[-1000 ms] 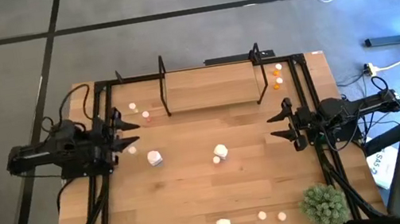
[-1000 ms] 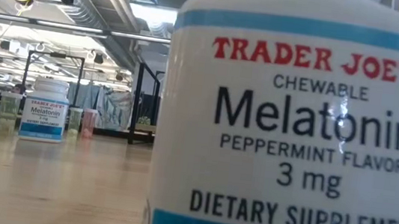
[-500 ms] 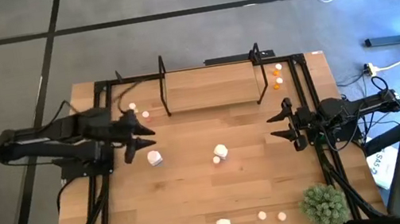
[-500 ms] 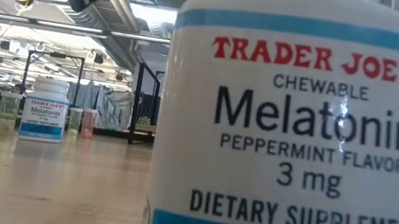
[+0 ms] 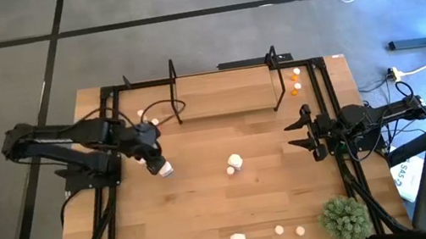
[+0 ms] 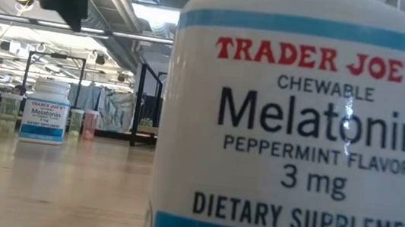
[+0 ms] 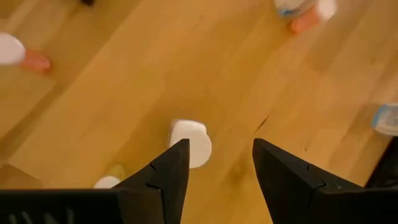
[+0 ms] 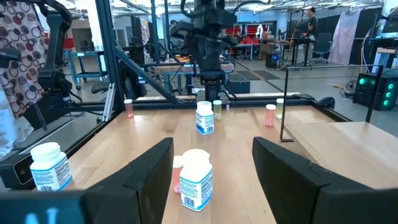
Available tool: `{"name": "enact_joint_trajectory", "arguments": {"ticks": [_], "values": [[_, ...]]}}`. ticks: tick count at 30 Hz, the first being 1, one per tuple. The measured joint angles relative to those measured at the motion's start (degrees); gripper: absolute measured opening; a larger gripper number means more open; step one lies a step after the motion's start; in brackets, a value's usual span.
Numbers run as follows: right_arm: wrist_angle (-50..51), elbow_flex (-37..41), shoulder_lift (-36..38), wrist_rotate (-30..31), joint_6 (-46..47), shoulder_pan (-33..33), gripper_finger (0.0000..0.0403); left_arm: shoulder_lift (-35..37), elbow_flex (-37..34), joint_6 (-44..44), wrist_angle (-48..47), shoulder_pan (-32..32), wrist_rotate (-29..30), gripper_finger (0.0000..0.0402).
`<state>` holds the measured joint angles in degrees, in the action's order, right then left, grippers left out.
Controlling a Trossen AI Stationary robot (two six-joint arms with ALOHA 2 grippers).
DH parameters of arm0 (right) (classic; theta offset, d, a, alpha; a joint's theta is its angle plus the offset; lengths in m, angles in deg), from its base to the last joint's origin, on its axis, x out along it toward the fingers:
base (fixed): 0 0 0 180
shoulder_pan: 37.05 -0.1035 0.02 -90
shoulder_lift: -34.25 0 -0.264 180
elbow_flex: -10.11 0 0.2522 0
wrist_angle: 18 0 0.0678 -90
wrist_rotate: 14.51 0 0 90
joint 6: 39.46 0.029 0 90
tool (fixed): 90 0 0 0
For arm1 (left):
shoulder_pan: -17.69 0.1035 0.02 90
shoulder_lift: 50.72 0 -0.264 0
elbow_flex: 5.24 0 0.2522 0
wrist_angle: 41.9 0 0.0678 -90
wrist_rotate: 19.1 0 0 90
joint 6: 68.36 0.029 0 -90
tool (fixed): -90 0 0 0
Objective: Pick and place medicine bottles onto shelf by color
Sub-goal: Put the top left white pill bottle on the shelf
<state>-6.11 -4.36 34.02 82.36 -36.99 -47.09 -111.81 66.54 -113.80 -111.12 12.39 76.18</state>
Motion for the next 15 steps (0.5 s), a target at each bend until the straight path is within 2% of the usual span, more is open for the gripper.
{"name": "enact_joint_trajectory", "arguments": {"ticks": [8,15], "values": [[0.0,0.0,0.0,0.0,-4.38,0.0,0.0223,-6.5,0.0,-4.95,-4.54,-1.64,-0.47,0.0171],[0.0,0.0,0.0,-0.04,0.38,0.0,0.0223,-7.64,0.0,-5.43,-4.63,-1.62,-1.53,0.0171]]}}
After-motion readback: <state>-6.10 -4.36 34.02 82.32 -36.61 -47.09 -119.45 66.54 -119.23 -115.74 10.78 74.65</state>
